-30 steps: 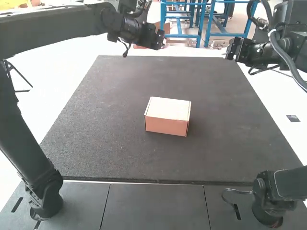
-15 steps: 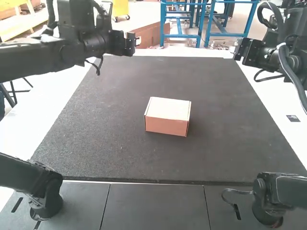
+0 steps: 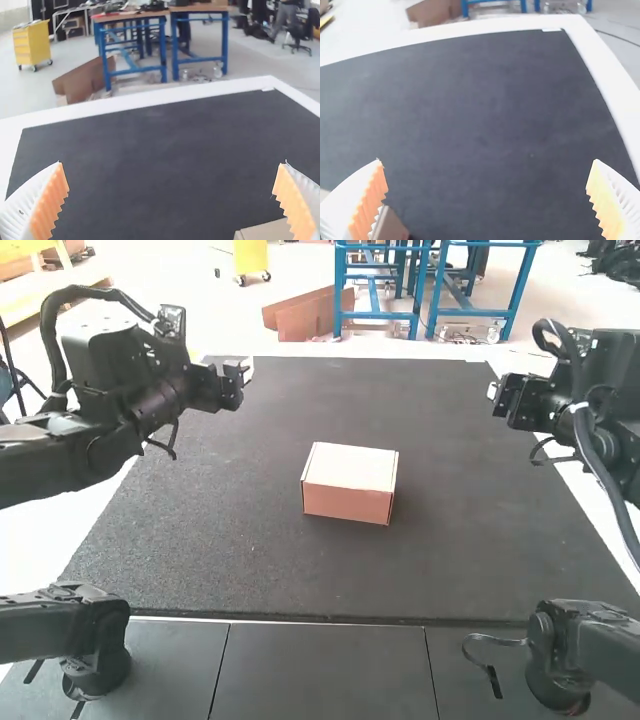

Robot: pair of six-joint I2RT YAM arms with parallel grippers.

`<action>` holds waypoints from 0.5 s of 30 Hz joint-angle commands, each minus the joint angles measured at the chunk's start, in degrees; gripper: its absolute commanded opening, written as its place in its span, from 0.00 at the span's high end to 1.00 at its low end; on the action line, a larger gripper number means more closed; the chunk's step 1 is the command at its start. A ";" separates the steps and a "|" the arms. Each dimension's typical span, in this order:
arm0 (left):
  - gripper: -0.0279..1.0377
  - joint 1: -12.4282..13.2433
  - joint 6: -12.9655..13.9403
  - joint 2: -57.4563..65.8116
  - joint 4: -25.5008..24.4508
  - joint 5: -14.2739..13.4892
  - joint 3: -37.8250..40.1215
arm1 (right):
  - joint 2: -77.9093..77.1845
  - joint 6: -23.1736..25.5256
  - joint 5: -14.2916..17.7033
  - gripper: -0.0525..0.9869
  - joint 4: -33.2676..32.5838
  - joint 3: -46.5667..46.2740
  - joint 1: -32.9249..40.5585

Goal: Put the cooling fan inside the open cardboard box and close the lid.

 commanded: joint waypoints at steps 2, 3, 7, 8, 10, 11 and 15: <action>0.07 1.58 0.76 -4.26 3.24 -0.17 -4.87 | -4.93 -2.16 0.62 0.07 3.80 -4.51 -0.89; 0.07 1.84 0.76 -5.31 3.94 0.18 -6.10 | -5.90 -3.12 0.27 0.07 4.86 -5.92 -0.81; 0.07 1.58 0.85 -9.09 5.00 2.03 -10.76 | -10.38 -4.09 -0.17 0.07 7.40 -10.49 -0.81; 0.07 1.49 0.85 -9.97 5.08 2.56 -11.82 | -11.43 -4.18 -0.17 0.07 8.37 -11.54 -0.81; 0.07 1.49 1.20 -11.55 5.17 3.35 -13.66 | -13.45 -5.06 -0.70 0.07 9.07 -13.30 -0.81; 0.07 1.49 1.38 -11.99 5.44 3.88 -14.54 | -14.33 -5.32 -0.78 0.07 9.25 -14.00 -0.81; 0.07 2.10 2.52 -12.70 6.49 5.90 -17.62 | -19.08 -5.67 -0.17 0.07 11.54 -16.38 -0.89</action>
